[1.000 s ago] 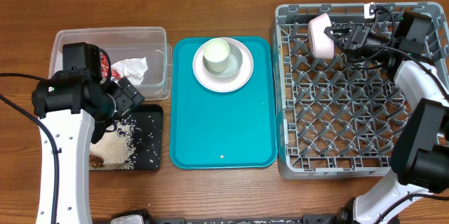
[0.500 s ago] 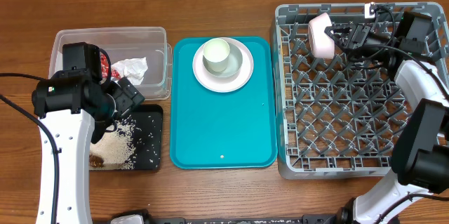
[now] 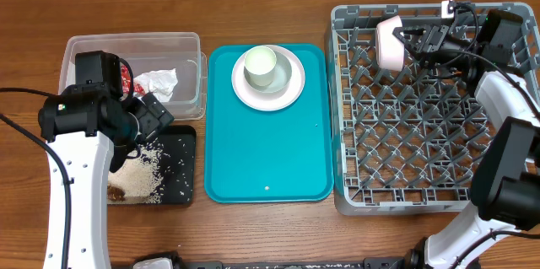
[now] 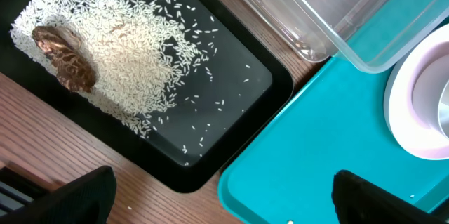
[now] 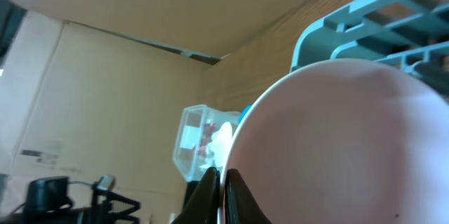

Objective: Sort waste into correct bins and load items into the dishwasher
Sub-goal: 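Lower the pink bowl upright into the rack's back row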

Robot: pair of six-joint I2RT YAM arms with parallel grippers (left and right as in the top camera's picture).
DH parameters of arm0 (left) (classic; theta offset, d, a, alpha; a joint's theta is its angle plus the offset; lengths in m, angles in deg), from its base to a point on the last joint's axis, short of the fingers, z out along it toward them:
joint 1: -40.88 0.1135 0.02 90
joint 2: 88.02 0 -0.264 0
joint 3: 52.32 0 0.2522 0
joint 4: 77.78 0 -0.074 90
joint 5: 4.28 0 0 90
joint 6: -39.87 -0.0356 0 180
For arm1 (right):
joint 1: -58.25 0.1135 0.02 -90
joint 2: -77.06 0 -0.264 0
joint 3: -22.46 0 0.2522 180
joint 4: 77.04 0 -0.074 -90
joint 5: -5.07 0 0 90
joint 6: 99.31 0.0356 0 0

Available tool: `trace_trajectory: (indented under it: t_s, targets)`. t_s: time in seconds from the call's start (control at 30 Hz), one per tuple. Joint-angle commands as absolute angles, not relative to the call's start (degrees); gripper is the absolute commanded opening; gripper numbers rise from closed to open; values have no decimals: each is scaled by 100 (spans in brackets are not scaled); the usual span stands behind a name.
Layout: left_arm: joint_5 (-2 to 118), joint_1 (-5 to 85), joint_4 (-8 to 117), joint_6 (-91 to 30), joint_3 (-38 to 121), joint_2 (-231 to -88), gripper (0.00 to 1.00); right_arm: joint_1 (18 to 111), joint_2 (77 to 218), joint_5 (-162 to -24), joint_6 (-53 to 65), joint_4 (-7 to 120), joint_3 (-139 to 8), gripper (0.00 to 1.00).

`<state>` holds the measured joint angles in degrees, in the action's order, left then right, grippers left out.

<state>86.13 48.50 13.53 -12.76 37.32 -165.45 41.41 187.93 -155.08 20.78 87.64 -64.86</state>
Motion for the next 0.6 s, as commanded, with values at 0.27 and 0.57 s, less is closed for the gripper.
trace_trajectory:
  t_s: [0.27,0.57]
  targets:
    - [8610,4874,1375,-1285,3734,-16561,100,4097,19001,-16183,2530,9216,-6359,4]
    - [8613,4874,1375,-1285,3734,-16561,100,4086,19003,-16747,2644,9219,-6359,4]
